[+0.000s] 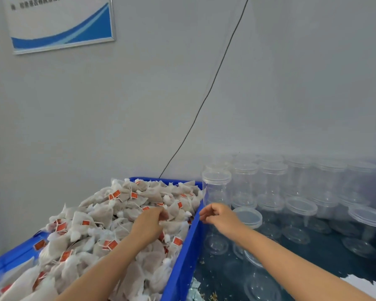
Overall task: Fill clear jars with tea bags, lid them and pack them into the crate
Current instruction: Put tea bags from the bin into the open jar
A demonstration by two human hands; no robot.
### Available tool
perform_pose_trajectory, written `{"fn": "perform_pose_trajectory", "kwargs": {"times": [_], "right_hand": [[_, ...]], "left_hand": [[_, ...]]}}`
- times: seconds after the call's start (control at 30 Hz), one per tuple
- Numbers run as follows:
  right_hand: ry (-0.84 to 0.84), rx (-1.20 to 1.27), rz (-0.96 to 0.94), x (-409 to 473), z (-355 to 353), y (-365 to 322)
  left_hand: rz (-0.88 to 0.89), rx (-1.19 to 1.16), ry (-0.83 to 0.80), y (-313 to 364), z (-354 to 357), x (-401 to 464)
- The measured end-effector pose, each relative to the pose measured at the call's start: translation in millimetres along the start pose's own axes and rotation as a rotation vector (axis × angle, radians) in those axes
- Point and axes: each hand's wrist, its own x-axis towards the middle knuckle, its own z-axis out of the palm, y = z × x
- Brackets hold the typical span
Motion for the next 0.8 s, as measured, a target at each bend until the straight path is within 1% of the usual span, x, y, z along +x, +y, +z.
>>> {"fn": "perform_pose_trajectory", "kwargs": {"times": [0.13,0.23,0.33,0.4,0.43,0.5,0.57,0.63,0.67,0.7,0.8], "right_hand": [[0.015,0.175,0.090,14.3,15.0,0.6],[0.019,0.243,0.126,22.8,29.2,2.1],[0.058,0.134,0.081,29.0,41.7,3.5],[0.088,0.030,0.022,31.9,49.0,3.5],[0.099,-0.002,-0.017,32.3,52.2,2.1],[0.086,0.014,-0.121,31.1,56.9,-2.0],[-0.002,0.142,-0.205,28.0,60.1,-7.5],[-0.100,0.297,-0.238,22.5,65.7,-14.6],[-0.117,0.358,-0.241,22.2,70.1,-15.5],[-0.110,0.399,-0.234,22.7,75.0,-15.2],[-0.061,0.408,-0.177,24.5,86.0,-16.4]], "left_hand": [[0.038,0.139,-0.042,-1.9,3.2,6.8],[0.078,0.209,-0.063,0.9,6.9,12.2],[0.084,0.228,-0.087,0.2,7.8,15.3],[0.065,0.208,-0.067,-0.2,8.8,13.9],[0.054,0.166,-0.028,-0.6,9.0,13.5],[0.016,-0.036,0.072,-1.3,7.0,14.2],[-0.059,-0.302,0.127,-0.3,-0.1,16.3],[-0.144,-0.529,0.083,0.7,-8.0,16.6],[-0.173,-0.593,0.037,1.0,-11.4,14.7],[-0.174,-0.602,-0.016,0.5,-13.4,12.9],[-0.065,-0.452,-0.138,-3.5,-13.8,10.3]]}}
